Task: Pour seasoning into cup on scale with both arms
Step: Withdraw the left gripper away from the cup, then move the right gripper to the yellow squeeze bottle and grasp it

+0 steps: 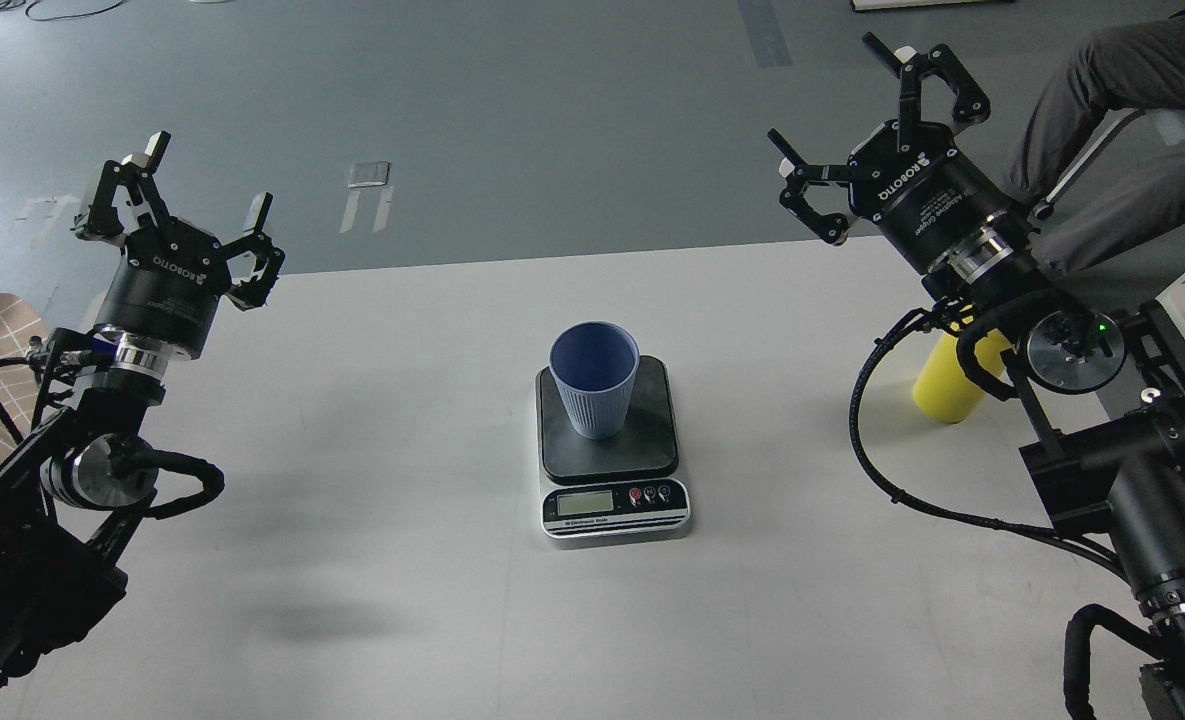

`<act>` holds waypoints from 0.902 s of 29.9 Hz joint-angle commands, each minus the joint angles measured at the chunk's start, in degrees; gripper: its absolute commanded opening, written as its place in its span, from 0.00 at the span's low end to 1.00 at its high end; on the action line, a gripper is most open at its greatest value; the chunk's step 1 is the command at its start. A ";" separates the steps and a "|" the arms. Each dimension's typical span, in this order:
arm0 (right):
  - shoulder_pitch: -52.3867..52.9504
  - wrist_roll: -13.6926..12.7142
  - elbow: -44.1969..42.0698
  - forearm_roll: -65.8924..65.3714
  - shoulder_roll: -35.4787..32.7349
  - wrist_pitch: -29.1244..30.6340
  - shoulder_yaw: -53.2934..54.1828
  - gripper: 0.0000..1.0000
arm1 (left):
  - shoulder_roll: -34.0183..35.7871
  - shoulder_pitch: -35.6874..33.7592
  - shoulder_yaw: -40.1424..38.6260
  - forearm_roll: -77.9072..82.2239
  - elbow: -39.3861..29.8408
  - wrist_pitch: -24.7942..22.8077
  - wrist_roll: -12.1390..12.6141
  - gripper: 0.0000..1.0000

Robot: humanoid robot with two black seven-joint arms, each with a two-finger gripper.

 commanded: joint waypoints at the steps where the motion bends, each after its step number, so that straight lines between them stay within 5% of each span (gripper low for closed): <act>1: -0.54 0.00 1.71 1.39 -0.61 0.00 0.33 1.00 | 0.03 0.04 -0.02 0.02 0.01 0.00 -0.01 0.98; 15: -11.60 -0.53 14.01 18.53 -16.68 0.00 1.12 1.00 | 0.21 0.04 0.07 0.02 0.01 0.00 -0.01 0.98; 27: -34.37 -0.70 23.16 25.04 -18.01 0.00 15.18 1.00 | 0.21 0.04 0.16 0.02 0.01 0.00 -0.01 0.98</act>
